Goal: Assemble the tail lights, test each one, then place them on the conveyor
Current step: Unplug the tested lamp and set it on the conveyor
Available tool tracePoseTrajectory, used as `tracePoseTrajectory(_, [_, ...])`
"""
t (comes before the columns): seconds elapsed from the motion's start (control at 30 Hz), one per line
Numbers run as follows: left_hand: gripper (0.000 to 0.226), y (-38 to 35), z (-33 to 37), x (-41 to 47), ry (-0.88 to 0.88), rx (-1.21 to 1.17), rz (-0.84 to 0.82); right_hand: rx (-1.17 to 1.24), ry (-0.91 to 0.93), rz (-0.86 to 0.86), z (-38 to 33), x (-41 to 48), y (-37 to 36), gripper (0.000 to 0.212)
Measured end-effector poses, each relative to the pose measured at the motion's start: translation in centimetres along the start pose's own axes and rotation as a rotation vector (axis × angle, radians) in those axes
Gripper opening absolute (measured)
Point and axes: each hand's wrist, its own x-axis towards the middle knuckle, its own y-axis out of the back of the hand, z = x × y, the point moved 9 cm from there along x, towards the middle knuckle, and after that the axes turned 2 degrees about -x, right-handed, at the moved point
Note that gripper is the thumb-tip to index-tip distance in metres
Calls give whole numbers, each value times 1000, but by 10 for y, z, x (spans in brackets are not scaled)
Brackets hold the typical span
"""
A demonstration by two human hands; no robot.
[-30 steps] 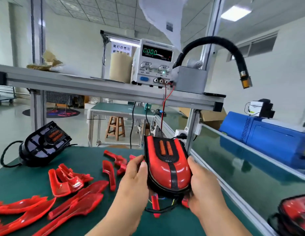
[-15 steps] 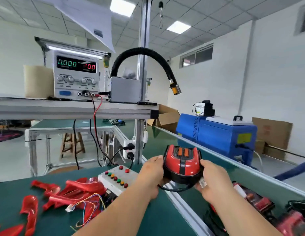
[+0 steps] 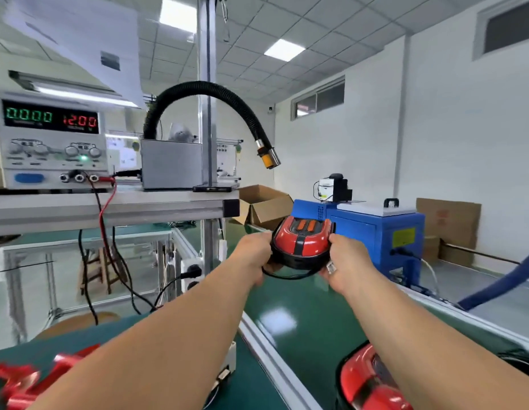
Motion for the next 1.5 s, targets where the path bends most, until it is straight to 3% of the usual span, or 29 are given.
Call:
tracePoseTrajectory(0.23, [28, -4, -30, -37, -18, 92, -135, -78, 113, 36, 26, -33, 28, 28])
tracePoseTrajectory(0.33, [39, -11, -42, -61, 1, 27, -206, -144, 182, 35, 25, -65, 48, 32])
tracePoseTrajectory(0.47, [47, -20, -43, -78, -15, 32, -201, -148, 181, 22, 12, -90, 65, 32])
tracePoseTrajectory(0.57, [40, -35, -39, -90, -16, 82, -250, -110, 175, 35, 4, -102, 84, 24])
tracePoseTrajectory(0.77, [25, -107, -34, -120, 16, 189, -460, -123, 143, 137, -28, -127, 164, 26])
tracePoseTrajectory(1.07, [23, -218, -81, -198, 8, 347, -761, -177, 234, 376, -45, -204, 289, 30])
tracePoseTrajectory(1.3, [36, -246, -102, -223, -22, 531, -860, -241, 170, 476, -21, -221, 323, 28])
tracePoseTrajectory(1.5, [38, -223, -86, -192, -29, 588, -804, -272, 135, 485, 1, -193, 301, 32])
